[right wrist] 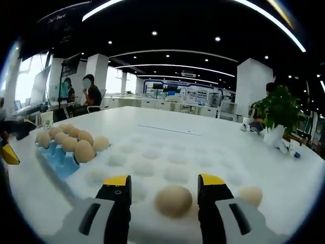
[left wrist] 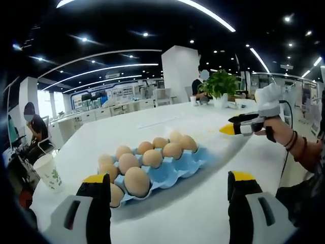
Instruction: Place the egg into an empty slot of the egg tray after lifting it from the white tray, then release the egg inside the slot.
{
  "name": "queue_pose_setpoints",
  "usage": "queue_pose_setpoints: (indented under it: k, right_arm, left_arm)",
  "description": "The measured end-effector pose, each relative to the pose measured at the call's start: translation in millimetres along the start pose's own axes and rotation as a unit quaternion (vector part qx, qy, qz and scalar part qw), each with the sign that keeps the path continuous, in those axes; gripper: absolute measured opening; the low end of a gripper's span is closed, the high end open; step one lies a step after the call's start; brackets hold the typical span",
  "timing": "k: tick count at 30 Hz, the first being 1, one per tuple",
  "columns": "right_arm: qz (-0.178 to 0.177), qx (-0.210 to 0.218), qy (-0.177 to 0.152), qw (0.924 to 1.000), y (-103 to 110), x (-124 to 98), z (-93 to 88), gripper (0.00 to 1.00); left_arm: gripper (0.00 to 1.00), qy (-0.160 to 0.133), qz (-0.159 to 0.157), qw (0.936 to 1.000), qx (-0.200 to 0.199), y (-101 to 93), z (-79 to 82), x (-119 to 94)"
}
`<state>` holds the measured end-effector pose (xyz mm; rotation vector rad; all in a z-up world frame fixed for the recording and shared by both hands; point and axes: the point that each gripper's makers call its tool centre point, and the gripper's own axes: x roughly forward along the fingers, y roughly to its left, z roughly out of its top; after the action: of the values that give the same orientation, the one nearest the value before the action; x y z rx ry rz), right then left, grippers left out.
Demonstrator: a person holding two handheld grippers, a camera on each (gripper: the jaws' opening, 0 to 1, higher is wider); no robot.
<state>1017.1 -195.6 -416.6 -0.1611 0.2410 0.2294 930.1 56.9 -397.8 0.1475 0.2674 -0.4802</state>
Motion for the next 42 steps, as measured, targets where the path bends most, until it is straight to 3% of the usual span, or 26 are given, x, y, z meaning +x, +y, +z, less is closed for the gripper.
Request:
queue_pose_setpoints:
  k: [4, 9, 10, 14, 28, 42]
  right_arm:
    - [-0.016, 0.034, -0.018, 0.9992, -5.5, -1.4, 4.1, 0.48]
    - [-0.040, 0.036, 0.016, 0.9984, -11.2, -0.4, -9.6, 0.32]
    - [-0.042, 0.031, 0.007, 0.9986, -12.3, 0.4, -8.7, 0.32]
    - [-0.051, 0.017, 0.019, 0.9984, -13.2, 1.0, -10.5, 0.31]
    - [-0.038, 0.054, 0.059, 0.9960, -18.3, 0.0, -11.7, 0.31]
    - [-0.043, 0.074, 0.047, 0.9953, -19.5, -6.7, -12.7, 0.29]
  left_arm:
    - [0.98, 0.002, 0.000, 1.0000, 0.001, 0.7, -0.5, 0.4]
    - [0.98, 0.004, -0.004, 1.0000, 0.002, -1.1, -1.4, 1.4]
    - [0.98, 0.004, -0.004, 1.0000, 0.002, -1.5, -1.6, 1.2]
    - [0.98, 0.005, -0.003, 1.0000, 0.001, -0.5, -2.5, 0.4]
    - [0.97, 0.006, -0.002, 1.0000, 0.003, -0.8, -3.7, -3.4]
    - [0.95, 0.001, -0.002, 1.0000, 0.000, -5.9, -1.4, -8.8]
